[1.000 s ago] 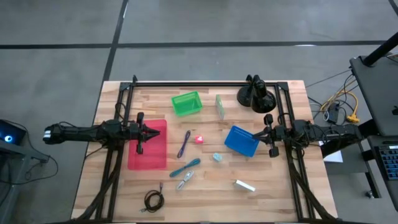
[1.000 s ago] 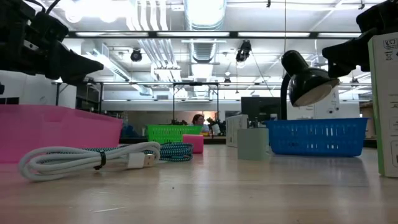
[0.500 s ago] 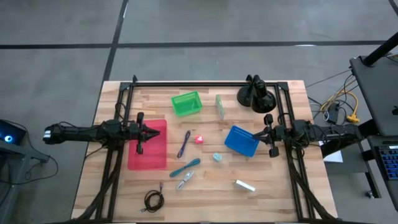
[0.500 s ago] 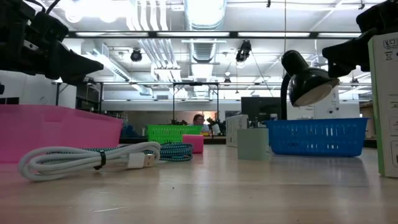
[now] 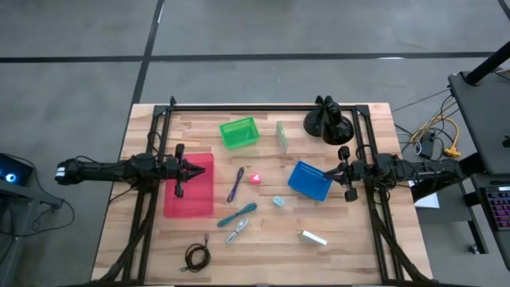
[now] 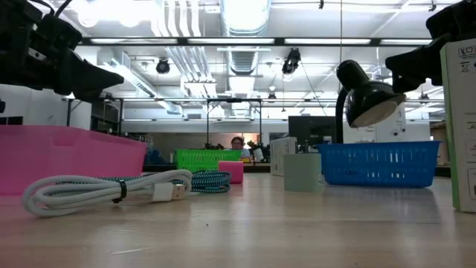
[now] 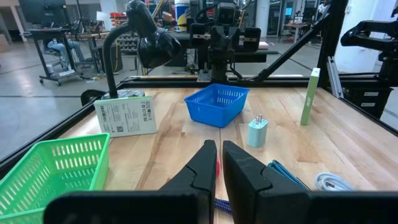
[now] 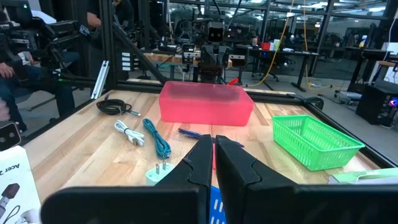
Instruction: Pick and place items into bin
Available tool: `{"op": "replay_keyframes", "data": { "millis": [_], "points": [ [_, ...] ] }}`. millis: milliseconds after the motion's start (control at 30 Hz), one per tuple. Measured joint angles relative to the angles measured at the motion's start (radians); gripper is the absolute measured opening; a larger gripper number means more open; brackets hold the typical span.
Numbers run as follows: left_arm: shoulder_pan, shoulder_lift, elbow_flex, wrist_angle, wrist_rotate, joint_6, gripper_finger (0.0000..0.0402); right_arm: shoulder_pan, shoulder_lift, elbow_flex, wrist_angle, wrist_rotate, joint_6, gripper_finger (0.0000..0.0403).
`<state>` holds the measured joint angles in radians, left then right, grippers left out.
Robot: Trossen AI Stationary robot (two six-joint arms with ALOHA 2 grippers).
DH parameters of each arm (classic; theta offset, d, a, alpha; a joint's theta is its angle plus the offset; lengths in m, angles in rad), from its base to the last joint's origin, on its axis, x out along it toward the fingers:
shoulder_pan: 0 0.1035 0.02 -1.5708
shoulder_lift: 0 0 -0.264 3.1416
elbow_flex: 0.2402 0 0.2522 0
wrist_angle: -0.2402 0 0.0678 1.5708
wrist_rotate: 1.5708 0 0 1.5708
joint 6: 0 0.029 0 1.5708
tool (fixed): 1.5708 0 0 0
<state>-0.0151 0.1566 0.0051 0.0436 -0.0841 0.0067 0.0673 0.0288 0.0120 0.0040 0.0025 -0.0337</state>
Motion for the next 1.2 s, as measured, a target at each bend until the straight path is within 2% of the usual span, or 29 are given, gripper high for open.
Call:
{"op": "replay_keyframes", "data": {
  "millis": [600,767,1067,1200],
  "points": [
    [0.0,0.0,0.0,0.0,0.0,0.007,0.0012,0.0,0.0,0.0,0.012,0.0,0.0,0.0009],
    [0.0,0.0,0.0,0.0,0.0,0.169,0.0012,0.0,0.0,0.0,0.01,0.0,0.0,0.0009],
    [0.0,0.0,0.0,0.028,0.0,0.302,0.0012,0.0,0.0,0.0,0.027,0.0,-0.004,0.0009],
    [0.0,0.0,0.0,0.027,0.0,0.314,0.0012,0.0,0.0,0.0,0.05,0.0,-0.039,0.0009]
  ]
}}
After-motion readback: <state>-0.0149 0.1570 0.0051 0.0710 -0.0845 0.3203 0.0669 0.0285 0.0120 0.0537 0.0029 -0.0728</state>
